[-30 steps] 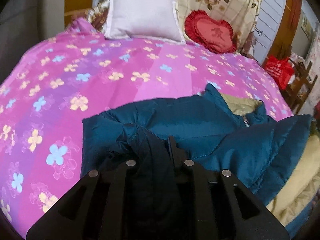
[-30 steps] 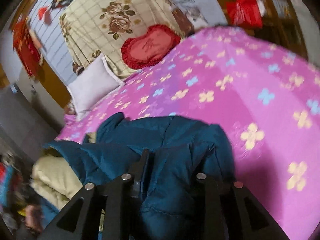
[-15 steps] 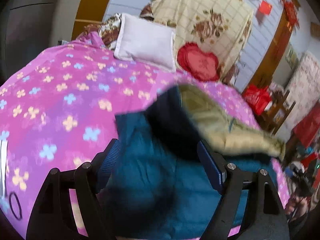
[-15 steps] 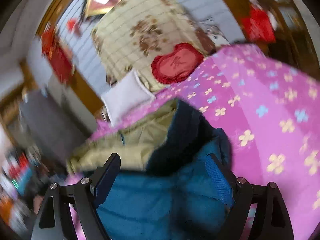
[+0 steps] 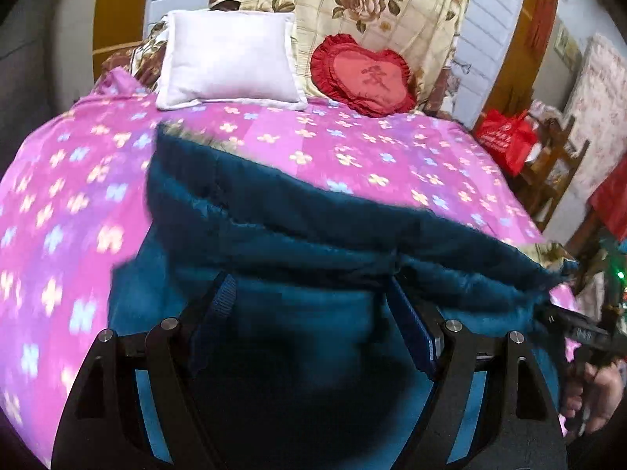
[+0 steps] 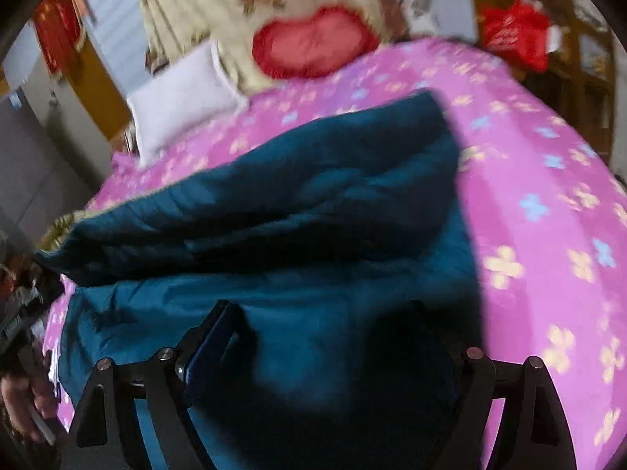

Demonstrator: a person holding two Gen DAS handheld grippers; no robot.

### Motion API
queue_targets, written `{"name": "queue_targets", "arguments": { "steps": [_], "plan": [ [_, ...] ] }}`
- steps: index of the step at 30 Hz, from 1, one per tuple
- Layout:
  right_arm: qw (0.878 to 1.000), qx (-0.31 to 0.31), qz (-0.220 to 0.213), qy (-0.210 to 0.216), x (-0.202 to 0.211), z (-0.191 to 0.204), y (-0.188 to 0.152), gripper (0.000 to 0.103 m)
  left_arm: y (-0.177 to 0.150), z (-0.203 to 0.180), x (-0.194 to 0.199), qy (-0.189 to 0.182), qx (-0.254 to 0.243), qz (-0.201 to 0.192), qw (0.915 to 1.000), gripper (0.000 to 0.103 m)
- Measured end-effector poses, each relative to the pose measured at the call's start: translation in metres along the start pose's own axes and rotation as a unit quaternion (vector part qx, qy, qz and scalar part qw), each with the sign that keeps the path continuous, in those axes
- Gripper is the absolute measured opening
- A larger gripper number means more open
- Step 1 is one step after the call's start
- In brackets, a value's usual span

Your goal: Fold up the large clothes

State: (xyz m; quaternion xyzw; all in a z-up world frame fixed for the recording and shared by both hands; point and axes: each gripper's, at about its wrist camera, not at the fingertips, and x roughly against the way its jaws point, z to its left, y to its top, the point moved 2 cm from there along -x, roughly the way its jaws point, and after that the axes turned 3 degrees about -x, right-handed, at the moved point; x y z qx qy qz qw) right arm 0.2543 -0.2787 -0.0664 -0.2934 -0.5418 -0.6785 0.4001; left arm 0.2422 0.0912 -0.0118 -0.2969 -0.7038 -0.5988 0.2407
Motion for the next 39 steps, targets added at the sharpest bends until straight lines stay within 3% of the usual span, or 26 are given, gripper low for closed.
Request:
{"name": "queue_targets", "arguments": {
  "steps": [1,4,6,7,10,15,21,27,39],
  "plan": [
    [1.000,0.006,0.005,-0.014,-0.009,0.003,0.008,0.103,0.010,0.000,-0.014,0.019,-0.010,0.007,0.9997,0.080],
    [0.999,0.014,0.016,-0.026,-0.032,0.002,0.019,0.103,0.024,0.014,-0.053,0.097,-0.033,0.024,0.9944,0.080],
    [0.999,0.022,0.016,-0.026,-0.041,-0.001,0.018,0.103,0.015,0.034,-0.081,0.144,-0.038,0.048,0.9876,0.080],
    [0.999,0.029,0.010,-0.022,-0.045,-0.002,0.018,0.103,0.007,0.047,-0.092,0.147,-0.022,0.062,0.9870,0.083],
    [1.000,0.023,-0.012,0.004,-0.050,-0.012,0.018,0.103,-0.004,0.070,-0.090,0.124,0.040,0.036,0.9908,0.083],
    [0.999,0.028,-0.021,0.013,-0.061,-0.009,0.021,0.103,-0.015,0.070,-0.085,0.146,0.043,0.019,0.9881,0.083],
    [0.999,0.047,-0.023,-0.011,-0.062,-0.002,0.019,0.103,-0.014,0.067,-0.088,0.133,0.046,0.023,0.9897,0.086],
    [0.999,0.044,-0.020,-0.004,-0.059,-0.004,0.017,0.103,-0.012,0.064,-0.096,0.126,0.035,0.042,0.9906,0.095],
    [0.998,0.053,-0.019,-0.026,-0.057,0.000,0.015,0.103,-0.013,0.063,-0.096,0.138,0.028,0.043,0.9891,0.096]
  ]
}}
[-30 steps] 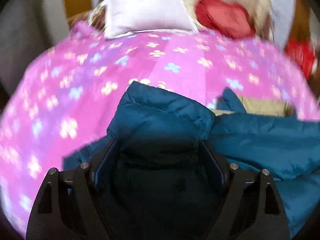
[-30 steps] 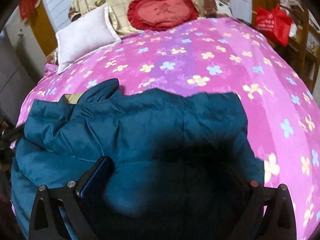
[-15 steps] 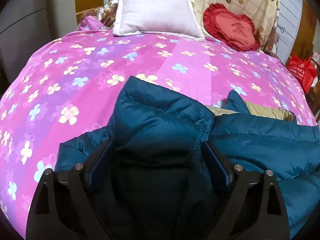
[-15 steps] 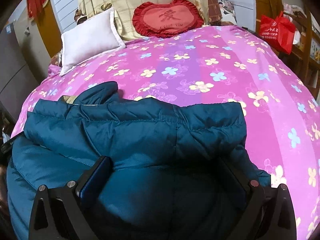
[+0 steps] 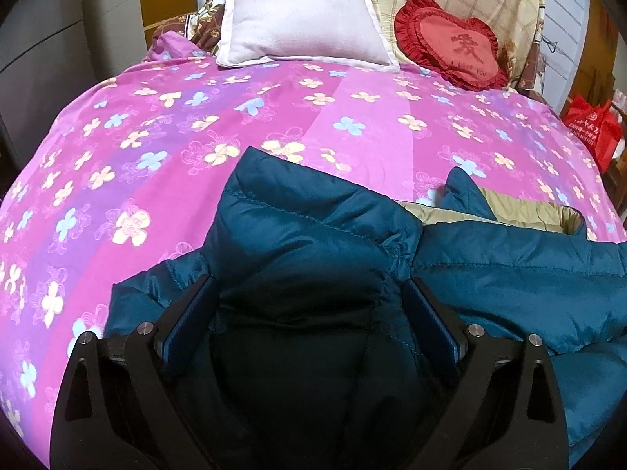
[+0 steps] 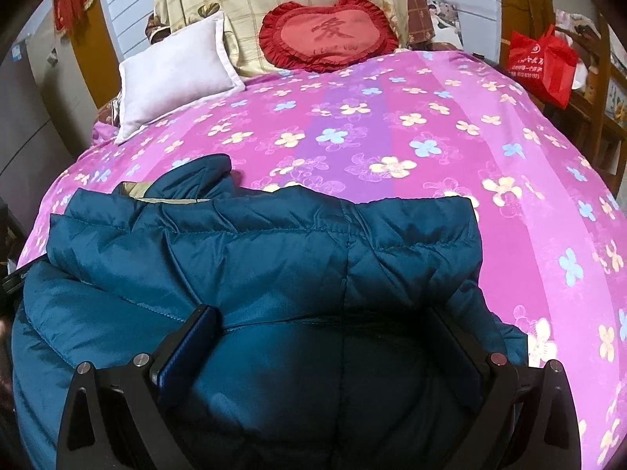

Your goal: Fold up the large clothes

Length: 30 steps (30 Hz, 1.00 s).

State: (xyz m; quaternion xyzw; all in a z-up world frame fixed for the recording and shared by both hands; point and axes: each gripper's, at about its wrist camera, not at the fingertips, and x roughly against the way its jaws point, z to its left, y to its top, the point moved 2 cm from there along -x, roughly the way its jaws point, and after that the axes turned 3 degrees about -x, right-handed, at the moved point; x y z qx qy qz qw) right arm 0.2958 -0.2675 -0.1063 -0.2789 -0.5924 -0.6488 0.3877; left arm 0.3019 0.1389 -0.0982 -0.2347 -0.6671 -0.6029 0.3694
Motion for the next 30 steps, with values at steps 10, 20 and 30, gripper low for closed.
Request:
{"name": "queue_targets", "arguments": {
  "steps": [10,20,30],
  "plan": [
    [0.998,-0.009,-0.046,-0.046,0.077,0.027,-0.026,0.103,-0.033,-0.016,0.128,-0.066,-0.014,-0.068,0.9954,0.093],
    [0.981,-0.055,-0.134,-0.131,0.161,0.050,-0.085,0.103,-0.121,-0.030,0.119,-0.100,0.023,-0.031,0.9943,0.095],
    [0.978,-0.029,-0.143,-0.149,0.163,0.054,-0.090,0.103,-0.118,-0.035,0.110,-0.093,0.013,-0.035,0.9949,0.098]
  ]
}}
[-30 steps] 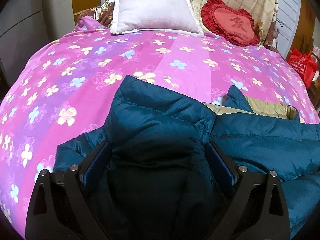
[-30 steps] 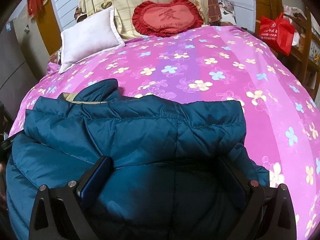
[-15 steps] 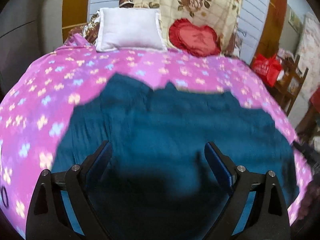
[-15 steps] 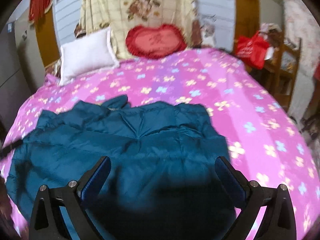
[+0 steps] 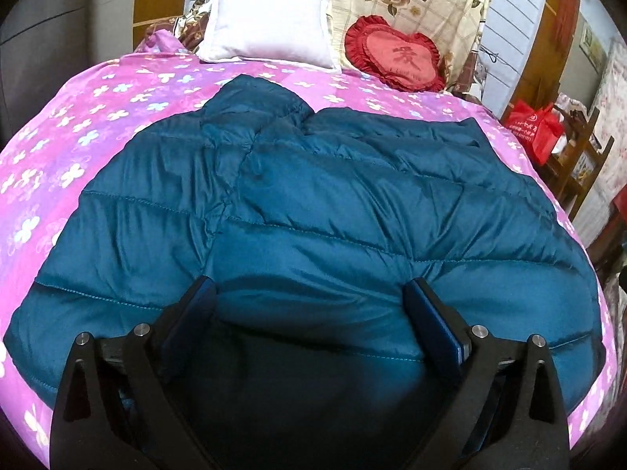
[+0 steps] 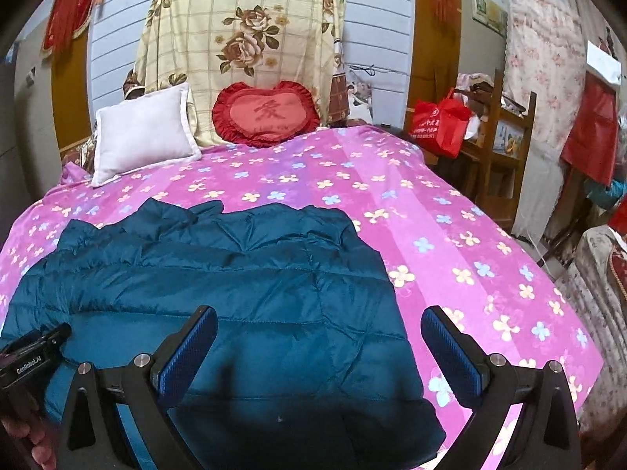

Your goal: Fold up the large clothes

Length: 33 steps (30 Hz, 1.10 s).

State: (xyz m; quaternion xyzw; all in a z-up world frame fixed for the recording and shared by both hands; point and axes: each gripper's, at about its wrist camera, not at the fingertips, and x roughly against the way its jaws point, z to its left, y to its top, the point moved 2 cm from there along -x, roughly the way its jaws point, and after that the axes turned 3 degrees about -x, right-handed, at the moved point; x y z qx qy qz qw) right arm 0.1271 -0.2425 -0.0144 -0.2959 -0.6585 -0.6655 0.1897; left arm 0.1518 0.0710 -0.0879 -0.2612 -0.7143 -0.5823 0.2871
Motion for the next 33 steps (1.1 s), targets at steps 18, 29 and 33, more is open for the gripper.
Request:
{"name": "queue_targets", "arguments": {
  "steps": [18,29,33],
  "plan": [
    [1.000,0.002,0.007,0.008,-0.003,0.007,-0.002,0.103,-0.004,0.001,0.001,0.000,0.000,-0.001,1.0000,0.099],
    [0.999,0.009,0.022,0.023,-0.013,0.005,-0.007,0.103,0.003,0.010,0.010,0.001,0.016,0.020,0.9997,0.098],
    [0.989,-0.011,0.081,0.125,-0.033,-0.006,-0.022,0.103,0.009,0.040,0.041,0.031,0.022,-0.021,0.9991,0.098]
  ]
}}
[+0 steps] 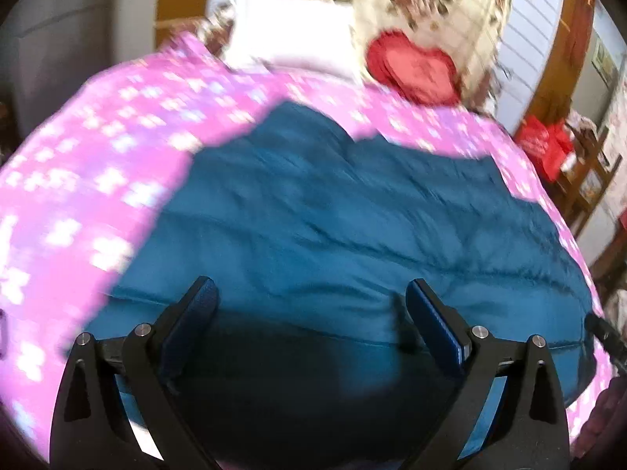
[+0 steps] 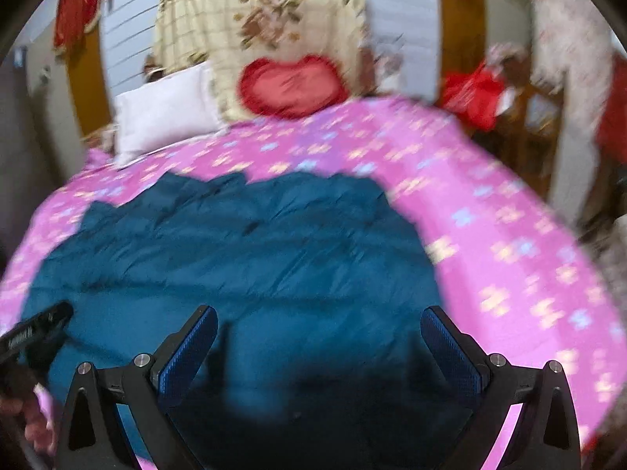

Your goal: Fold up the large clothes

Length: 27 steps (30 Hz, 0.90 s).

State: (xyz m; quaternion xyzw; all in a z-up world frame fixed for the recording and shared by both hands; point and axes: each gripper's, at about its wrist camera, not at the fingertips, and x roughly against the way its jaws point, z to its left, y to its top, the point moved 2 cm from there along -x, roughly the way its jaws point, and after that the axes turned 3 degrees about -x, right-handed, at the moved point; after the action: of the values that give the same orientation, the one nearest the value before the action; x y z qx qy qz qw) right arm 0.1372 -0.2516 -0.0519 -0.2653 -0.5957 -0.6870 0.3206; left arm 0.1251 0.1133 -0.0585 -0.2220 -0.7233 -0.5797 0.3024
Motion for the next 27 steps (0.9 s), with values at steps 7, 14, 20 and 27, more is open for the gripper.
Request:
{"name": "queue_targets", "arguments": {
  "steps": [7,14,20,27],
  "plan": [
    [0.996,-0.010,0.033,0.082,-0.025,-0.019,-0.019,0.103,-0.015,0.082,-0.001,0.037,0.049,0.027,0.9977,0.097],
    [0.995,0.016,0.019,0.095,-0.005,-0.029,-0.025,0.103,-0.015,0.102,-0.004,-0.012,0.049,0.045,0.9977,0.097],
    [0.997,-0.010,-0.024,0.076,0.023,-0.076,-0.021,0.103,0.024,0.084,-0.024,-0.064,0.007,0.075,0.9951,0.097],
    [0.985,-0.110,0.023,0.130,0.003,-0.133,-0.018,0.103,0.009,0.080,-0.061,-0.108,0.001,0.141,0.9841,0.097]
  ]
}}
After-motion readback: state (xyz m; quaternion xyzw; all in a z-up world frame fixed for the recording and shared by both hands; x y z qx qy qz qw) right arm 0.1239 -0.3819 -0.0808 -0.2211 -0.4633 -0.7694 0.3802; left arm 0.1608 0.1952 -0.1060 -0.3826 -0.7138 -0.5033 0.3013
